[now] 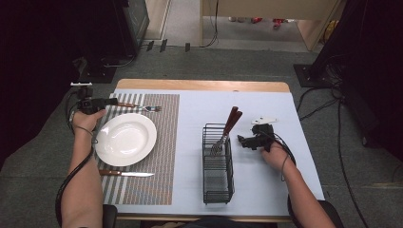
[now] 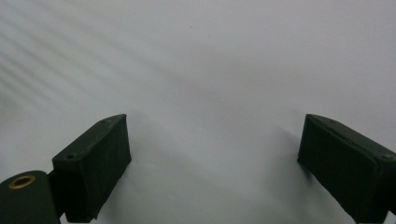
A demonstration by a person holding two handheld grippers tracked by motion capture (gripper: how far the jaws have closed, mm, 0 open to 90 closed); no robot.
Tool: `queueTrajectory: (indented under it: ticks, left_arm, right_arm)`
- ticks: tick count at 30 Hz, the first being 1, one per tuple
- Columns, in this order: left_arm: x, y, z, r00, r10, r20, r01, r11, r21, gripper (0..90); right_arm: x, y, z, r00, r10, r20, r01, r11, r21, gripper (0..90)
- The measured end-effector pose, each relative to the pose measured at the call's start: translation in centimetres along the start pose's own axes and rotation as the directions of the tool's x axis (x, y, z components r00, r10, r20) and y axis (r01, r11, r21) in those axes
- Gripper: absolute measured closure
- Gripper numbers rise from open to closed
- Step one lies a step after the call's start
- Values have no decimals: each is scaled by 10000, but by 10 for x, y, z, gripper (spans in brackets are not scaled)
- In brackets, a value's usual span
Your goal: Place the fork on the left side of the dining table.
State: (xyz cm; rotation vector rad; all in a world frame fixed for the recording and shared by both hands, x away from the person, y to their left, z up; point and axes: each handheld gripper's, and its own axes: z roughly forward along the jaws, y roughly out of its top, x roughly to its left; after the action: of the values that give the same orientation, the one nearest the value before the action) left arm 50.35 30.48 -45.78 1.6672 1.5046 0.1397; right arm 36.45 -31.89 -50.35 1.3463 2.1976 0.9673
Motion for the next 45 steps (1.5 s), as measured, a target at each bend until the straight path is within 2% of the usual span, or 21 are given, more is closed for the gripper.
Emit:
queueTrajectory:
  ticks: [4, 9, 16, 28, 30, 39, 42, 45]
  left_arm:
    - [3, -2, 1, 10000, 4, 29, -4, 10000, 17, 606]
    - [5, -4, 7, 9998, 55, -194, -52, 9999, 131, 588]
    - [8, -7, 15, 9997, -48, -246, 56, 9994, 329, 572]
    - [6, -7, 23, 9973, 495, -539, -449, 9955, 831, 543]
    - [6, -7, 23, 9976, 444, -523, -402, 9961, 784, 540]
    - [6, -6, 24, 9968, 667, -441, -626, 9940, 899, 513]
    - [8, -6, 23, 9945, 782, -693, -730, 9945, 757, 468]
    - [9, -7, 22, 9946, 795, -672, -748, 9948, 692, 465]
  right_arm:
    - [0, 0, 0, 10000, -29, -5, 29, 10000, -15, 85]
    - [0, 0, 0, 10000, -19, -7, 19, 10000, -8, 85]
    - [0, 0, 0, 10000, -3, -2, 3, 10000, 1, 85]
    - [0, 0, 0, 10000, -2, -1, 2, 10000, 0, 85]
    - [0, 0, 0, 10000, 0, -4, 0, 10000, -2, 85]
    - [0, 0, 0, 10000, 3, -5, -3, 10000, -2, 85]
    - [0, 0, 0, 10000, 0, -6, 0, 10000, -3, 85]
    - [0, 0, 0, 10000, -1, -6, 1, 10000, -2, 85]
